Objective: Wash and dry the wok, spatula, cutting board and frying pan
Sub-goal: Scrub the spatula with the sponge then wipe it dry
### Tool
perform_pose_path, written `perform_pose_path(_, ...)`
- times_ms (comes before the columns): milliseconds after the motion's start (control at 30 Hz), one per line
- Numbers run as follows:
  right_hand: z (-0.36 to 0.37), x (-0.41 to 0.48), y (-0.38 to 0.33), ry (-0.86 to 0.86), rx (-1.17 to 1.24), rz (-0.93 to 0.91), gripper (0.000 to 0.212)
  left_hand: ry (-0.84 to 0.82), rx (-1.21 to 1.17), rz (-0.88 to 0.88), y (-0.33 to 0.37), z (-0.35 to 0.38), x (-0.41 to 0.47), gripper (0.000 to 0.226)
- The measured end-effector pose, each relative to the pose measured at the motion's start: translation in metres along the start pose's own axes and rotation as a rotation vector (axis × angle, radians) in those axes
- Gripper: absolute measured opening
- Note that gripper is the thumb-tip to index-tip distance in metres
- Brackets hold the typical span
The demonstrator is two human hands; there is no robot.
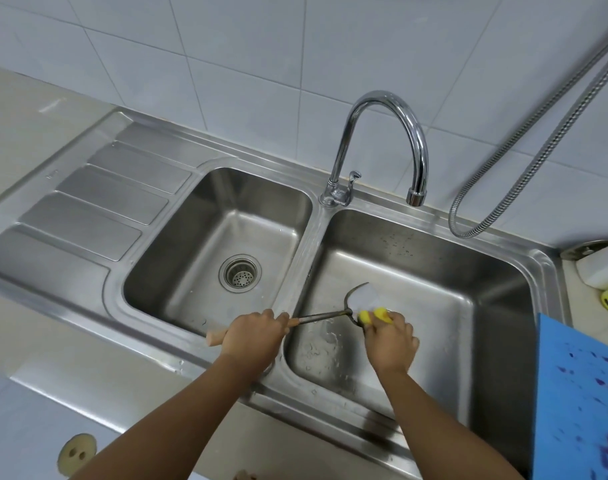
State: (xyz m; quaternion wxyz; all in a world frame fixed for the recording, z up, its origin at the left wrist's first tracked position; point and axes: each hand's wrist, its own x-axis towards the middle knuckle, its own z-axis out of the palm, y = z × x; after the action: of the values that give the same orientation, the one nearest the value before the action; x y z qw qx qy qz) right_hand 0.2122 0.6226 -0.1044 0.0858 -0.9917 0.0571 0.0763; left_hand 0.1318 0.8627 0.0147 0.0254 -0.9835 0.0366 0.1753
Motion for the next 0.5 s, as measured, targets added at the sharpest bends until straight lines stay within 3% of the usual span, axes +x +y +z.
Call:
perform_pose_path(67, 0.003, -0.003, -0.013, 0.011, 0.027, 0.08, 0.024, 0.007, 0.01, -0.006, 0.0, 0.001, -0.001, 0.031)
perform_pose_path(200, 0.006, -0.003, -0.019, -0.009, -0.042, -0.172, 0.027, -0.007, 0.031, 0.014, 0.002, -0.006, 0.001, 0.032)
perform_pose_path(333, -0.008, 0.023, -0.008, 0.003, -0.031, 0.083, 0.027, 0.007, 0.027, 0.019, 0.003, -0.006, 0.001, 0.032)
perform_pose_path(433, -0.007, 0.022, -0.019, -0.086, -0.119, -0.316, 0.026, 0.009, 0.038, 0.019, 0.0, -0.003, 0.003, 0.03)
perform_pose_path(467, -0.007, 0.029, -0.015, -0.095, -0.128, -0.378, 0.026, 0.009, 0.034, 0.022, 0.0, -0.003, 0.004, 0.03)
perform_pose_path(500, -0.01, 0.038, -0.012, -0.083, -0.133, -0.311, 0.027, 0.006, 0.024, 0.023, 0.0, -0.003, 0.004, 0.031)
